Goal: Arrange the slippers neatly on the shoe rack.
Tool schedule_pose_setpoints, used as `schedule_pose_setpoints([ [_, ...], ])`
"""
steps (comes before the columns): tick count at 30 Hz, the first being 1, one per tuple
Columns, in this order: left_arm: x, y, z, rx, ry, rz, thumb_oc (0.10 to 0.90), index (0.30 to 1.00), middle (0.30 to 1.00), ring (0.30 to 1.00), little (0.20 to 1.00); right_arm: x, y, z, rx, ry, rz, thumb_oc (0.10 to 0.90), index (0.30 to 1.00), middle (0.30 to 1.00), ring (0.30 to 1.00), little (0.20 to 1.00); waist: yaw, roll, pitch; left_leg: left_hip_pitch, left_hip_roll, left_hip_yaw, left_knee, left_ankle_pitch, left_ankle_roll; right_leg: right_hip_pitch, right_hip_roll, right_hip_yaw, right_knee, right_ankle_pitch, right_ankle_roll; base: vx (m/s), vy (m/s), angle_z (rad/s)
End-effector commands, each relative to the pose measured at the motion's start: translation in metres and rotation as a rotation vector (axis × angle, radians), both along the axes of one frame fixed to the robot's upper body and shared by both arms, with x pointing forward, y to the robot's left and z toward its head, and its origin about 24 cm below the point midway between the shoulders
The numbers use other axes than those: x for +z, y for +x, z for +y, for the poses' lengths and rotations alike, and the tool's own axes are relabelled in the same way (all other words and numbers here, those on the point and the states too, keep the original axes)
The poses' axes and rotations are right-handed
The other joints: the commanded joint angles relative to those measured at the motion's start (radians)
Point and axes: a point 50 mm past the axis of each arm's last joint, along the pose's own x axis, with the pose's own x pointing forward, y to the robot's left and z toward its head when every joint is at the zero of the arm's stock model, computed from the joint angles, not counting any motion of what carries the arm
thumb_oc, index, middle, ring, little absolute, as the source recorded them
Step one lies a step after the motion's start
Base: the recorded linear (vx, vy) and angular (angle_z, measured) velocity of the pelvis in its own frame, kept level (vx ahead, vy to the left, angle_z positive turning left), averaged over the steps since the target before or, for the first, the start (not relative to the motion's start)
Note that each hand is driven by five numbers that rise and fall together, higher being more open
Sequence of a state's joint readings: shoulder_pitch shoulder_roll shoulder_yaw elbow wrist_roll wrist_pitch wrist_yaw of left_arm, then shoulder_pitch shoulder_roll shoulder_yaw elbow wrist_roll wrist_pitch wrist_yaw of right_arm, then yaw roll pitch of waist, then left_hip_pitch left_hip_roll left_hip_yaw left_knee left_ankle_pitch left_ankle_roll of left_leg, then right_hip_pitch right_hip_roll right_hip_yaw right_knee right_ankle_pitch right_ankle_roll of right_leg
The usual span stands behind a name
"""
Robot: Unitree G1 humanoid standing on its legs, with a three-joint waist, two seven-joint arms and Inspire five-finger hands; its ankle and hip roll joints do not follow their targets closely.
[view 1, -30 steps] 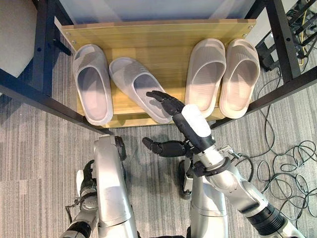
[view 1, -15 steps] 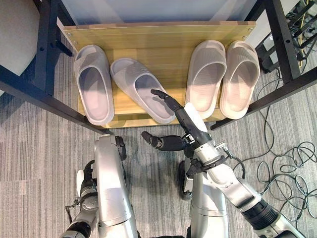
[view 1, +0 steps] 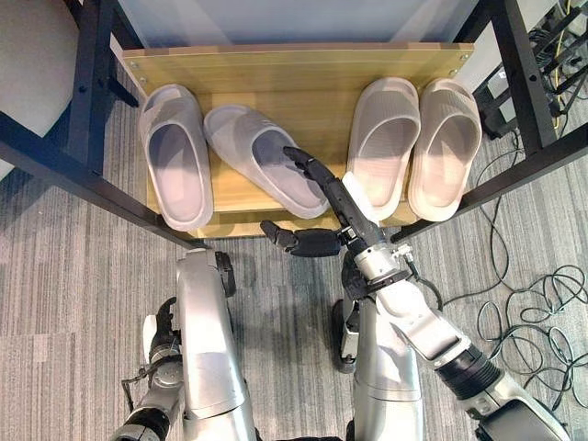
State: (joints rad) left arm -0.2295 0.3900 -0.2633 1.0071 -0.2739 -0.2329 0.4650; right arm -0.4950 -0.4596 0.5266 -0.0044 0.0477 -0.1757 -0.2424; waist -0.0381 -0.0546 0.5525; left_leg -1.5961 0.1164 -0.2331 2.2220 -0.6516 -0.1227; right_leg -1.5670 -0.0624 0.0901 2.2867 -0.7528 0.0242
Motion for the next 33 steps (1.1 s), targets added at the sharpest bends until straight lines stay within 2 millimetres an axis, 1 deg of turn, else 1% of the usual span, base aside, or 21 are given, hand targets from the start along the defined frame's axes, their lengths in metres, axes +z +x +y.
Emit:
schedule_pose_setpoints([
  [1,-0.001,0.008,-0.023,-0.071,-0.037,-0.03,0.8,0.9,0.9,0.9,0.9,0.052,-0.017,0.023,0.168,0.158,-0.171,0.8,0.9,0.9,0.9,0.9,0.045,0.007,-0.032,0.026,-0.067,-0.021,-0.041,-0.073,0.102,-0.003,-0.02,0.037,-0.065,0.007,-0.104,0.0,0.0,0.0],
  [5,-0.003,0.007,-0.023,-0.059,-0.039,-0.015,0.8,0.9,0.9,0.9,0.9,0.053,-0.022,0.023,0.17,0.184,-0.176,0.8,0.9,0.9,0.9,0.9,0.043,0.001,-0.032,0.026,-0.066,-0.02,-0.04,-0.074,0.103,-0.003,-0.02,0.039,-0.064,0.006,-0.105,0.0,0.0,0.0],
  [6,-0.005,0.006,-0.023,-0.049,-0.043,-0.006,0.8,0.9,0.9,0.9,0.9,0.052,-0.028,0.024,0.188,0.205,-0.176,0.8,0.9,0.9,0.9,0.9,0.039,-0.002,-0.032,0.026,-0.067,-0.019,-0.043,-0.076,0.102,-0.003,-0.021,0.038,-0.066,0.007,-0.107,0.0,0.0,0.0],
  [8,-0.006,0.005,-0.023,-0.046,-0.043,0.001,0.8,0.9,0.9,0.9,0.9,0.048,-0.033,0.024,0.201,0.215,-0.163,0.8,0.9,0.9,0.9,0.9,0.037,-0.005,-0.032,0.026,-0.068,-0.018,-0.045,-0.073,0.102,-0.003,-0.021,0.04,-0.067,0.008,-0.108,0.0,0.0,0.0],
  [13,-0.006,0.006,-0.024,-0.041,-0.045,0.007,0.8,0.9,0.9,0.9,0.9,0.042,-0.043,0.027,0.241,0.237,-0.129,0.8,0.9,0.9,0.9,0.9,0.034,-0.009,-0.032,0.026,-0.072,-0.016,-0.053,-0.068,0.102,-0.003,-0.02,0.042,-0.074,0.012,-0.108,0.0,0.0,0.0],
  [18,-0.005,0.007,-0.025,-0.046,-0.043,0.001,0.8,0.9,0.9,0.9,0.9,0.043,-0.045,0.029,0.26,0.25,-0.122,0.8,0.9,0.9,0.9,0.9,0.034,-0.008,-0.032,0.026,-0.072,-0.013,-0.053,-0.068,0.103,-0.003,-0.018,0.045,-0.075,0.013,-0.107,0.0,0.0,0.0],
  [19,-0.004,0.008,-0.026,-0.052,-0.037,0.0,0.8,0.9,0.9,0.9,0.9,0.045,-0.046,0.034,0.313,0.291,-0.085,0.8,0.9,0.9,0.9,0.9,0.037,-0.006,-0.032,0.026,-0.07,-0.01,-0.052,-0.068,0.101,-0.003,-0.014,0.05,-0.072,0.015,-0.103,0.0,0.0,0.0],
  [24,-0.005,0.008,-0.025,-0.045,-0.041,0.002,0.8,0.9,0.9,0.9,0.9,0.046,-0.045,0.037,0.334,0.304,-0.071,0.8,0.9,0.9,0.9,0.9,0.038,-0.003,-0.032,0.026,-0.068,-0.011,-0.049,-0.068,0.1,-0.003,-0.015,0.05,-0.07,0.014,-0.102,0.0,0.0,0.0],
  [28,-0.007,0.004,-0.023,-0.026,-0.039,0.015,0.8,0.9,0.9,0.9,0.9,0.054,-0.043,0.043,0.363,0.346,-0.07,0.8,0.9,0.9,0.9,0.9,0.042,0.001,-0.032,0.026,-0.065,-0.011,-0.044,-0.068,0.098,-0.003,-0.015,0.051,-0.063,0.015,-0.101,0.0,0.0,0.0],
  [33,-0.007,0.005,-0.025,-0.025,-0.042,0.014,0.8,0.9,0.9,0.9,0.9,0.056,-0.044,0.049,0.388,0.355,-0.063,0.8,0.9,0.9,0.9,0.9,0.045,0.003,-0.032,0.026,-0.066,-0.012,-0.042,-0.068,0.098,-0.003,-0.014,0.052,-0.061,0.016,-0.101,0.0,0.0,0.0],
])
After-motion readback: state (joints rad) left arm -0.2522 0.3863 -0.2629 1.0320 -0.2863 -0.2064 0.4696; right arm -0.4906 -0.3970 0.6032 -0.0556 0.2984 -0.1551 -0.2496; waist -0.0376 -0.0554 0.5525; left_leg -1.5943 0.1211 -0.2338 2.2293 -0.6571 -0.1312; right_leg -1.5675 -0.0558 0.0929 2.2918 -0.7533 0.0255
